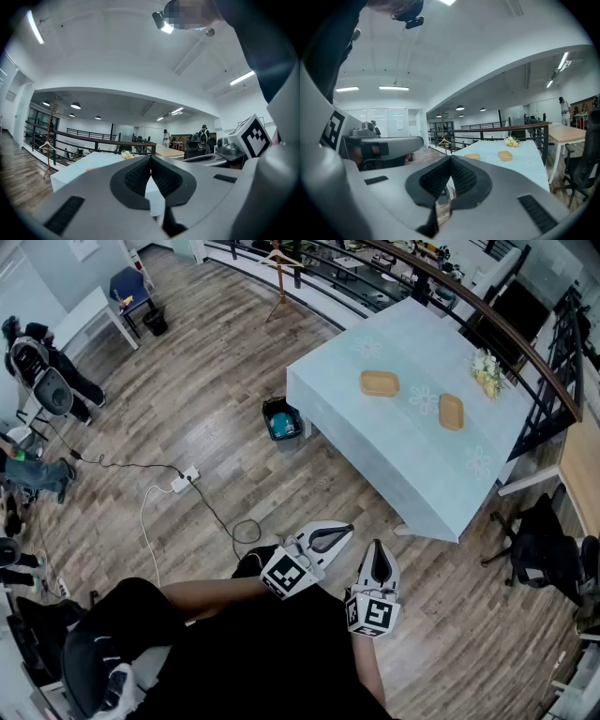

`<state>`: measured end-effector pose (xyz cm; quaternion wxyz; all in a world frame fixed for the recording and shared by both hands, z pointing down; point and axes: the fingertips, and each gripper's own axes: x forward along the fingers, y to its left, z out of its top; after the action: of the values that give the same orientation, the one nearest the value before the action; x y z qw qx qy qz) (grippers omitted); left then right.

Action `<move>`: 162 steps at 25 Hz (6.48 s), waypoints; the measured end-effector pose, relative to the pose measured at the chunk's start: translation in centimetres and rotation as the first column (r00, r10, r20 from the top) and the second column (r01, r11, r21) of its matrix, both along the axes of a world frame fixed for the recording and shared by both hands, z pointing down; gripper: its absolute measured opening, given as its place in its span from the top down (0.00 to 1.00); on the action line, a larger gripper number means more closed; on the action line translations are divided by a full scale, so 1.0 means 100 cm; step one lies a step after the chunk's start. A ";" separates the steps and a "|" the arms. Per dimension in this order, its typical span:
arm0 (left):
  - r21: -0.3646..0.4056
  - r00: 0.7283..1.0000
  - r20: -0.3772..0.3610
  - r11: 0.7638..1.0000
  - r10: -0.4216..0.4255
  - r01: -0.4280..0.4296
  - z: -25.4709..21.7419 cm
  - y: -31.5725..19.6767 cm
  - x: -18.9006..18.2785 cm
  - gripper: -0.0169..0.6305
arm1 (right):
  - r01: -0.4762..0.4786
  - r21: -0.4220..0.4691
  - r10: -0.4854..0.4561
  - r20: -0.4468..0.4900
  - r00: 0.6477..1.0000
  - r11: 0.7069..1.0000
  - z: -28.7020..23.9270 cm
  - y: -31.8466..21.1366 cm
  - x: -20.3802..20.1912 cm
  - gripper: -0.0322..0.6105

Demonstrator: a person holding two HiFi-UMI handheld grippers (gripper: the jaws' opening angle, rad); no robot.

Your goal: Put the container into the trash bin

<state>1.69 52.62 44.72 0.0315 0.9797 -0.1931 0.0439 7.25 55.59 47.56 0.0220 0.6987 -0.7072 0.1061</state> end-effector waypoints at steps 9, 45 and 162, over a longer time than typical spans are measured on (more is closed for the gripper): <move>-0.023 1.000 0.006 0.999 0.023 -0.023 0.011 0.013 0.019 0.95 | 0.006 0.009 -0.007 0.032 0.999 1.000 0.005 0.013 0.014 0.90; -0.134 0.995 -0.090 0.989 0.050 -0.062 0.033 -0.162 0.048 0.95 | -0.162 -0.092 0.158 -0.045 0.986 0.983 0.030 -0.127 0.071 0.89; -0.338 0.973 0.114 0.914 -0.199 0.227 0.118 -0.630 -0.072 0.95 | -0.093 -0.615 0.261 0.190 0.946 0.783 0.236 -0.585 0.088 0.88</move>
<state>-5.49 -10.34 56.49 0.2015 0.9292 -0.2889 0.1113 16.07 -2.86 71.15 0.1367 0.6989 -0.5642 0.4178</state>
